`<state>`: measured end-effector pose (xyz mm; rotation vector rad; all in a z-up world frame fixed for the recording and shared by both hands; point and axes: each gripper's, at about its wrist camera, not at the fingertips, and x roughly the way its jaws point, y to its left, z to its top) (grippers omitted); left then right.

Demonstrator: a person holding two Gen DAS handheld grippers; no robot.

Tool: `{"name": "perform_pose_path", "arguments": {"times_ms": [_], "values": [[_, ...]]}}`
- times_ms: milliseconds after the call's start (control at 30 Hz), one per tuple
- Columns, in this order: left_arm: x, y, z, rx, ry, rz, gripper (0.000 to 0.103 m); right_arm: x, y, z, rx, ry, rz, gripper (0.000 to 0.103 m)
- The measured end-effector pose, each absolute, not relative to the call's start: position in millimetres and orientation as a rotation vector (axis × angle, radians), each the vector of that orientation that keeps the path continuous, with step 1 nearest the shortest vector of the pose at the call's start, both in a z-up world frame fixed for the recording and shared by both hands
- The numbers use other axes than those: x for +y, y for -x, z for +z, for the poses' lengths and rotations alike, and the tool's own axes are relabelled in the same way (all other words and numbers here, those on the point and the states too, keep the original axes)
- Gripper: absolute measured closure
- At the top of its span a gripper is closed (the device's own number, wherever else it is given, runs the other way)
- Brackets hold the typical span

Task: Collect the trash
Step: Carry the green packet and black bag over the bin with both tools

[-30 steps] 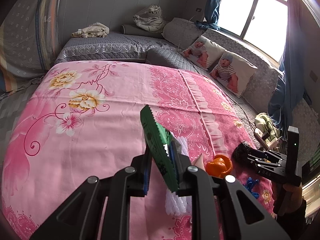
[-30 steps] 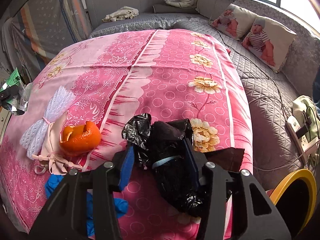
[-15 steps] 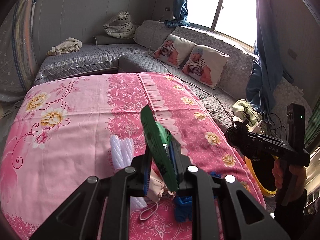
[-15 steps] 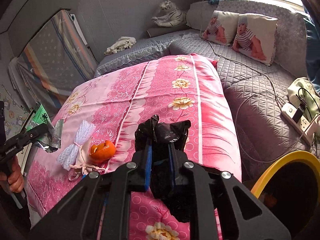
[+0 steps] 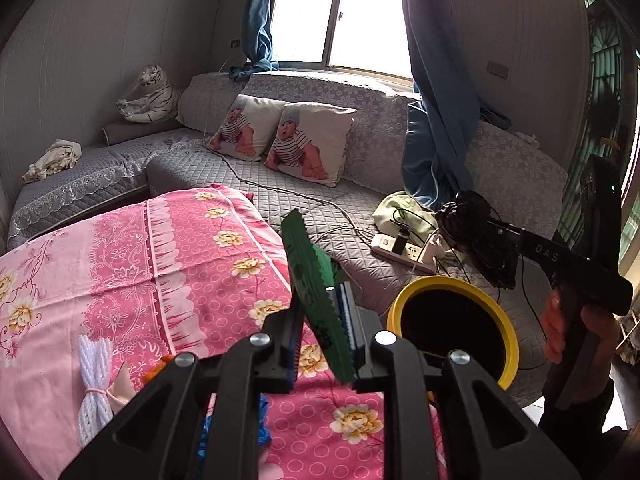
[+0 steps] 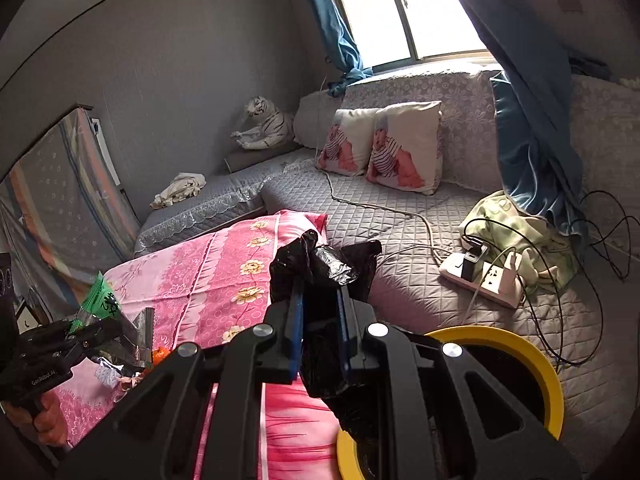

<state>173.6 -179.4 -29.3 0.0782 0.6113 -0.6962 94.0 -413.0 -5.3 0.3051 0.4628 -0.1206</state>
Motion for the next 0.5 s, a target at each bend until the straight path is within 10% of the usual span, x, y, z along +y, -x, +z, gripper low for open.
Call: {"name": "perform_pose_path", "arguments": {"times_ms": [500], "values": [[-297.2, -159.7, -44.4, 0.616, -0.194, -0.875, 0.087, -487.8, -30.4, -11.3, 0.371, -0.35, -0.35, 0.089]]}}
